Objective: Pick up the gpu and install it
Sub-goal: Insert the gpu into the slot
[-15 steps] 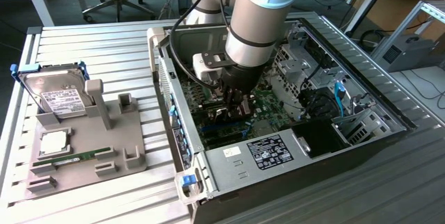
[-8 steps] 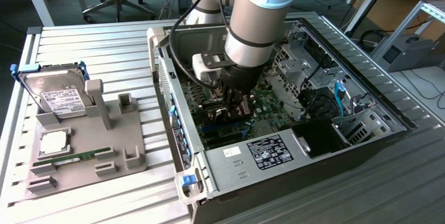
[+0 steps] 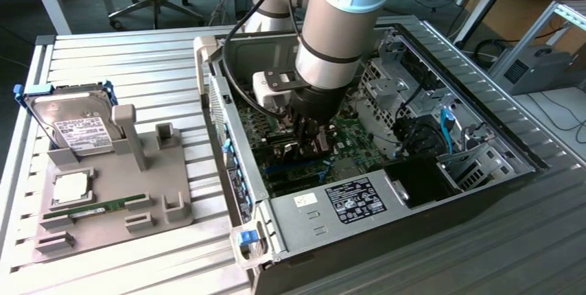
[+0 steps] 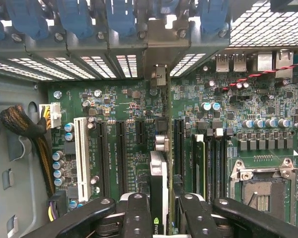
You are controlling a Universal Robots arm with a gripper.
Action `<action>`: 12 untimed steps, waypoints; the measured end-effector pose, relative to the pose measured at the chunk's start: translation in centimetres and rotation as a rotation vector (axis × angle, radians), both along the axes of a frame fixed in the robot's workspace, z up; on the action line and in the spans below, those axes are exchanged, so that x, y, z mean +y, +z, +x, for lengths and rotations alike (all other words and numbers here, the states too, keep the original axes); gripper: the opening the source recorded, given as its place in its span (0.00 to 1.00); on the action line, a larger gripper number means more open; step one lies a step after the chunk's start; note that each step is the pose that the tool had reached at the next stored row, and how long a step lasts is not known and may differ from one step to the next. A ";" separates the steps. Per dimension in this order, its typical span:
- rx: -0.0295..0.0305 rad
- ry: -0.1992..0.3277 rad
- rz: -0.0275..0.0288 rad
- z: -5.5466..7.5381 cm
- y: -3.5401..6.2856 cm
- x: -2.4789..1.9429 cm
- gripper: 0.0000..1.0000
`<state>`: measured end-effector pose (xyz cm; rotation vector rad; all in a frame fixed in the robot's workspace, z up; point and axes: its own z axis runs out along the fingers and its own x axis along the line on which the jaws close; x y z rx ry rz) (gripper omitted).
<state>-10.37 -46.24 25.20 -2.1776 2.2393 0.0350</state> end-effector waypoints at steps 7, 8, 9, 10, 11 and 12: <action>0.0000 0.000 0.0000 0.0 0.79 0.00 0.27; 0.0000 0.000 -0.0001 0.0 0.85 0.00 0.27; -0.0001 0.000 0.0003 0.0 0.87 0.00 0.27; 0.0000 0.000 0.0032 0.0 0.86 -0.06 0.27; 0.0001 0.000 0.0058 0.0 0.81 -0.13 0.27; 0.0000 0.000 0.0071 0.0 0.74 -0.19 0.27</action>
